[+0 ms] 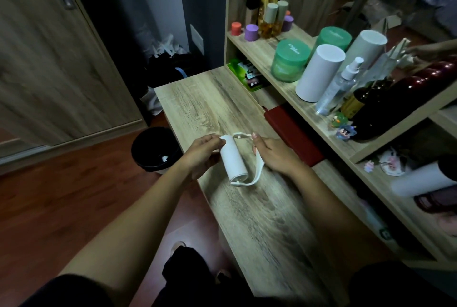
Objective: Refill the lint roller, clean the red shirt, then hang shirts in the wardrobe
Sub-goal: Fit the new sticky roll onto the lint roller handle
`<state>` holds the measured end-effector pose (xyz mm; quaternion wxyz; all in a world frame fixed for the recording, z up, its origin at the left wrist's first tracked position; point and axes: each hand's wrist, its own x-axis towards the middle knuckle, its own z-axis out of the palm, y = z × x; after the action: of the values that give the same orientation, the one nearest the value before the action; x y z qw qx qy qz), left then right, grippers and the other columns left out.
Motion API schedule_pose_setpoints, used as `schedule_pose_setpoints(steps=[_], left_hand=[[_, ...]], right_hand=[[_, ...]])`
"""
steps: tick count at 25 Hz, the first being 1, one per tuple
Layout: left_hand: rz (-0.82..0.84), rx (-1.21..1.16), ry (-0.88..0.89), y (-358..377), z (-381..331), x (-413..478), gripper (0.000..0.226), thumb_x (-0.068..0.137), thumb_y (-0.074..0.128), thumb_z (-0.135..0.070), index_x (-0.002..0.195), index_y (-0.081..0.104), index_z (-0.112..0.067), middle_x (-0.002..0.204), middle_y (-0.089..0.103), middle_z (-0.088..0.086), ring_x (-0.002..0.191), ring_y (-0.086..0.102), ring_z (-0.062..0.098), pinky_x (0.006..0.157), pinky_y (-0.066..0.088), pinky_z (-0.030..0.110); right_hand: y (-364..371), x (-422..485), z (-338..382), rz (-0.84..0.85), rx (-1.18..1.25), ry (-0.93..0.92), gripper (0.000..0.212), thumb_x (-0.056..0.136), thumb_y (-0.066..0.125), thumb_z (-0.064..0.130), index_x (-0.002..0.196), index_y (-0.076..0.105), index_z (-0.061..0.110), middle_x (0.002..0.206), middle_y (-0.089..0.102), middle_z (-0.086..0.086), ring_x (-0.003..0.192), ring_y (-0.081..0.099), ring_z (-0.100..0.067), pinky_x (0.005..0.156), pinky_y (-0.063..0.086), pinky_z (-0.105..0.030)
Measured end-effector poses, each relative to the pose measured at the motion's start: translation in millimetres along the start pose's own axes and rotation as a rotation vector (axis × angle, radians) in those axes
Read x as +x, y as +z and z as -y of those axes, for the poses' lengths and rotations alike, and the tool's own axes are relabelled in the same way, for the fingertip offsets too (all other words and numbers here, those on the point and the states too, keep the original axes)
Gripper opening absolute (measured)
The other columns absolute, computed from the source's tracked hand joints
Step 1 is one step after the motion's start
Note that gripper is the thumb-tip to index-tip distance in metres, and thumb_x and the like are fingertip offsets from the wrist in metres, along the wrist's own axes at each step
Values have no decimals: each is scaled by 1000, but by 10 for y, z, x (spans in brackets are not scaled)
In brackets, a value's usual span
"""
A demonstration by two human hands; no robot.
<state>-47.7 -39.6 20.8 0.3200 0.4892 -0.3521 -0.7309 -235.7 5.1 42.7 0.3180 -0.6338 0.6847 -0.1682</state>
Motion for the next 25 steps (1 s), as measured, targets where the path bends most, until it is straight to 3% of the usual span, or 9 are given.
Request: schedule_pose_setpoints(steps=[4,8,11,13,16,20,25], left_hand=[[-6,-6,13,17,19,-23,12,90,49,-6,84,58,-12,82,57,5,74,54,16,75,45,27],[11,-76,13,89,56,-80,14,91,50,-12,103,58,-15,93,60,6,82,58,16,75,49,28],[68,-105,-34,165,80,-135,42,82,64,-17,120,45,-21,101,59,12,82,61,23,67,53,35],[102,-189,-32,242,96,-163,61,79,65,-7,127,34,-26,102,56,19,73,62,27,64,55,39],[39,-166,1,363,110,-201,67,76,57,7,124,32,-33,97,52,20,55,60,20,51,52,31],[19,-196,14,385,112,-215,62,69,52,6,109,42,-41,88,49,18,47,54,19,46,47,27],[-32,-197,7,397,42,-250,64,74,50,8,122,36,-32,83,48,16,44,52,18,44,48,26]], right_hand=[[19,18,15,5,-5,10,59,95,15,54,66,56,23,67,63,0,68,64,-24,69,45,-33],[45,11,70,-48,13,24,56,96,16,53,60,51,26,60,57,3,64,59,-20,70,47,-35],[66,15,123,-79,3,32,55,95,15,54,61,50,28,60,57,3,66,60,-24,73,49,-37],[82,20,149,-111,7,41,56,94,14,54,64,52,26,66,60,1,72,62,-27,75,50,-39],[117,28,185,-175,-3,63,59,96,16,49,77,62,17,82,67,-9,84,62,-29,80,49,-39],[139,9,238,-204,-18,84,59,97,18,46,88,66,13,94,68,-13,90,61,-30,80,45,-37],[148,-3,283,-223,-20,102,59,97,16,46,88,64,14,93,68,-12,90,61,-31,79,44,-37]])
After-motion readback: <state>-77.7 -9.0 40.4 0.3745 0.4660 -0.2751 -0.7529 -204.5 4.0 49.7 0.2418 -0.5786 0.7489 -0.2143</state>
